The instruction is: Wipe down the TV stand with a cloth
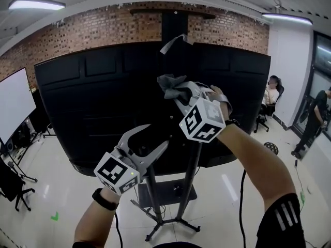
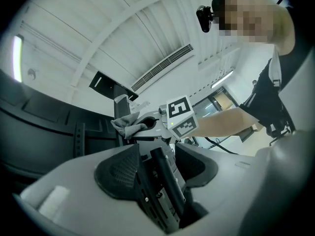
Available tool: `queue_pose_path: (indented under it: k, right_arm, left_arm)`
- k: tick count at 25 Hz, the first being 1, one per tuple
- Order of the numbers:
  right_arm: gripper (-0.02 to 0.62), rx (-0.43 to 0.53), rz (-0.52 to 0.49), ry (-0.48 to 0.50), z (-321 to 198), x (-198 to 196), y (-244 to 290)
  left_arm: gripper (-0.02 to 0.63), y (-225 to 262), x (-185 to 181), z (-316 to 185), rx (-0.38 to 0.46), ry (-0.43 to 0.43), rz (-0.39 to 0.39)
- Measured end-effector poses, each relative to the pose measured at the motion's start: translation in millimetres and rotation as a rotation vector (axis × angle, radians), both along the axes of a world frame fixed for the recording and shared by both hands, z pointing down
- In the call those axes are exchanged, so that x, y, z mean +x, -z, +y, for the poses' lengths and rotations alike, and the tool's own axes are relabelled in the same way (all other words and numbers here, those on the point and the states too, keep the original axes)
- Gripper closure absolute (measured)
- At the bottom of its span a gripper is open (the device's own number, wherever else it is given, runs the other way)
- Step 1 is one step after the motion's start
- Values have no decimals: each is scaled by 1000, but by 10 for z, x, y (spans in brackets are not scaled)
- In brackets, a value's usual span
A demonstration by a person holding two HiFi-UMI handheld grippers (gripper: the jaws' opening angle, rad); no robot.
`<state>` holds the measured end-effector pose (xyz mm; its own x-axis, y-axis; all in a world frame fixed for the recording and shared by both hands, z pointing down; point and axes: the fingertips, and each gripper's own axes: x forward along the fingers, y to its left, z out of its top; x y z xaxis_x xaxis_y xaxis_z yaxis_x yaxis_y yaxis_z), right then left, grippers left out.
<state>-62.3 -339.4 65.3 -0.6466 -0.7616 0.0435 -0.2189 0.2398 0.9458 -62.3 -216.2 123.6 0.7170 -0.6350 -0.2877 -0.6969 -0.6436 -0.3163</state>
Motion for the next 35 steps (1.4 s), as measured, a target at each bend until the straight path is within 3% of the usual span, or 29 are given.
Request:
queue_pose_path:
  k: [9, 13, 23, 35]
  right_arm:
    - [561, 44, 174, -72, -17, -10, -706]
    - [561, 105, 272, -117, 0, -13, -990]
    - [561, 46, 428, -190, 0, -2, -1816]
    - [562, -59, 465, -193, -43, 17, -2868]
  left_arm:
    - [354, -410, -62, 68, -51, 8, 28]
    - [354, -595, -81, 70, -80, 11, 30]
    - [354, -1116, -110, 43, -156, 8, 67]
    - [354, -1619, -138, -37, -258, 30, 95]
